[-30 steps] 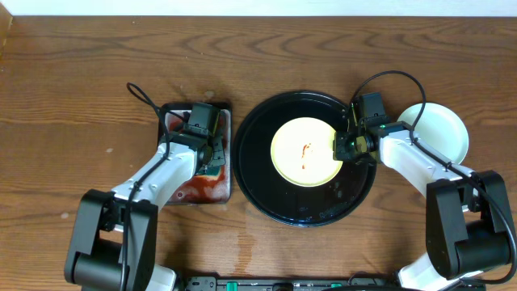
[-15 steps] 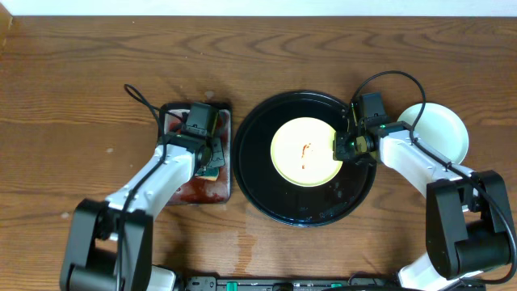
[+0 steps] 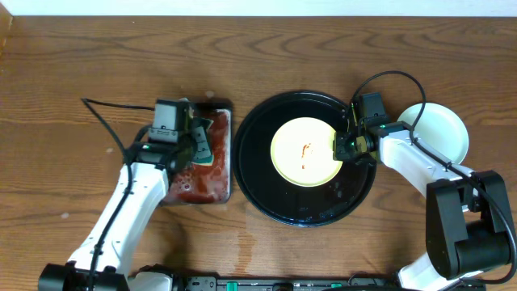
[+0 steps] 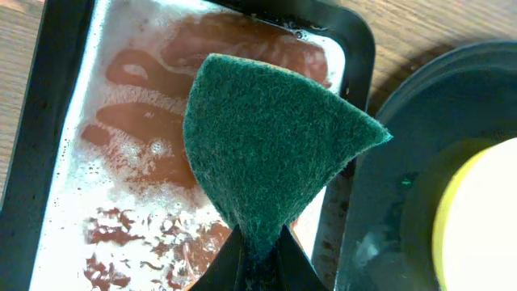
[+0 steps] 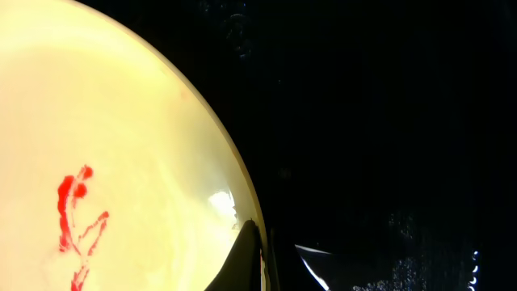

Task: Clean dirty plates on tray and stack at the side
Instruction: 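Lift the wet sponge with the left gripper above the water tray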

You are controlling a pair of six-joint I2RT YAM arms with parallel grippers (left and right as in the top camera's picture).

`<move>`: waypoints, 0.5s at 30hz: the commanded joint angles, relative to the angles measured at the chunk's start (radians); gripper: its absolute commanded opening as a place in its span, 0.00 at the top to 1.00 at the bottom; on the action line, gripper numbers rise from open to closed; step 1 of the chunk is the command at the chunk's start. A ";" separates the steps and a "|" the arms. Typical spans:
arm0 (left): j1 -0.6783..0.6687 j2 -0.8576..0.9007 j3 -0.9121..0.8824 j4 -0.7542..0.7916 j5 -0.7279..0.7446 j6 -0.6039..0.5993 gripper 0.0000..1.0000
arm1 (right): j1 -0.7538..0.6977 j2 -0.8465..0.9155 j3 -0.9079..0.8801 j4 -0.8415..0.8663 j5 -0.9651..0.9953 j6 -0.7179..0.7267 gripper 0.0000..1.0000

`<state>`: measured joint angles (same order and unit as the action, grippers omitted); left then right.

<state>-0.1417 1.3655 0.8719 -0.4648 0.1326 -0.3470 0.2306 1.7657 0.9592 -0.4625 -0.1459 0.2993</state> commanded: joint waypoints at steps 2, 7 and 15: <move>0.056 -0.014 -0.002 0.001 0.164 0.064 0.93 | 0.007 0.003 -0.020 -0.012 -0.012 -0.001 0.99; 0.122 -0.014 -0.005 -0.001 0.321 0.142 0.93 | 0.007 0.003 -0.020 -0.013 -0.001 -0.001 0.99; 0.234 -0.013 -0.015 0.003 0.470 0.281 0.93 | 0.007 0.003 -0.020 -0.012 -0.001 -0.001 0.99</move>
<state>0.0593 1.3651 0.8684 -0.4660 0.5156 -0.1486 0.2306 1.7657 0.9592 -0.4629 -0.1455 0.2993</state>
